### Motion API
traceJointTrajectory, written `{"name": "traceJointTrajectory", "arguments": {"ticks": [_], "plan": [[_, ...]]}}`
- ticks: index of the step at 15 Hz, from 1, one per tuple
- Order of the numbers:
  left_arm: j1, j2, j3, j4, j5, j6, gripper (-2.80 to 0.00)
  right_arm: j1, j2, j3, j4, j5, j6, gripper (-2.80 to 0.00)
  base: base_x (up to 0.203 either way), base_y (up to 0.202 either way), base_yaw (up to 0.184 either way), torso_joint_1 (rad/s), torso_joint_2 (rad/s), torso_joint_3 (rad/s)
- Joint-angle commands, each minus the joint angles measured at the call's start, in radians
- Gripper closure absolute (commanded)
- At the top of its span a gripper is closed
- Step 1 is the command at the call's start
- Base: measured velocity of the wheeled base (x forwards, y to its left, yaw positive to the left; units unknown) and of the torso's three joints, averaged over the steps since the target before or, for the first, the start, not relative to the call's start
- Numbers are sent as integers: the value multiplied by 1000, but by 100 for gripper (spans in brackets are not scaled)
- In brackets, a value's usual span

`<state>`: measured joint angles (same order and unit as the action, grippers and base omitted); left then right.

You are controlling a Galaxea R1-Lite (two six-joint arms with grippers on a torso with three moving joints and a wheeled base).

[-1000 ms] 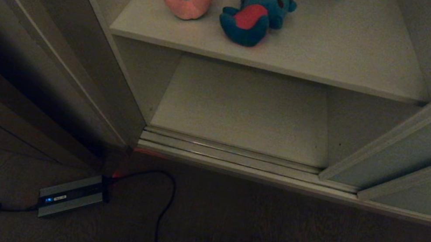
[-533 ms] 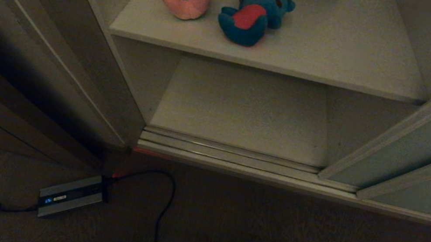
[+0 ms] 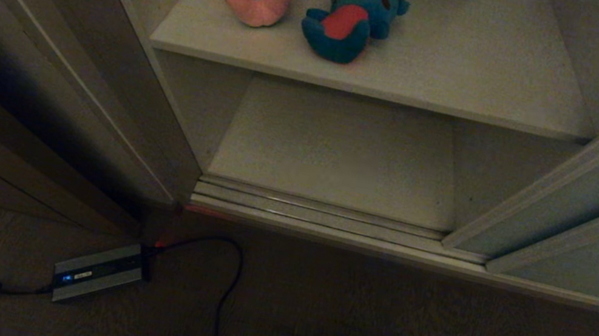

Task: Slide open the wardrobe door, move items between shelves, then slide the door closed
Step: Close the door

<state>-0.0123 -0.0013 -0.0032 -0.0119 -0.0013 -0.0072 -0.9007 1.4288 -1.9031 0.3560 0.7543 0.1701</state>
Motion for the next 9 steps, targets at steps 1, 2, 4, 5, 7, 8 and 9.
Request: {"name": "traceJointTrajectory", "arguments": {"ticks": [1,2,4,5,7,8,9], "plan": [[0,1,0,0,0,0,0,49,-56,8,-1,7,32,0,0,0,0,0,0,0],[0,1,0,0,0,0,0,68,-75,22,0,8,37,0,0,0,0,0,0,0],[0,1,0,0,0,0,0,117,-137,86,1,8,39,0,0,0,0,0,0,0],[0,1,0,0,0,0,0,143,-164,113,2,8,40,0,0,0,0,0,0,0],[0,1,0,0,0,0,0,215,-230,157,8,8,40,0,0,0,0,0,0,0],[0,1,0,0,0,0,0,250,-259,163,28,9,38,0,0,0,0,0,0,0],[0,1,0,0,0,0,0,286,-281,167,53,10,35,0,0,0,0,0,0,0]]}}
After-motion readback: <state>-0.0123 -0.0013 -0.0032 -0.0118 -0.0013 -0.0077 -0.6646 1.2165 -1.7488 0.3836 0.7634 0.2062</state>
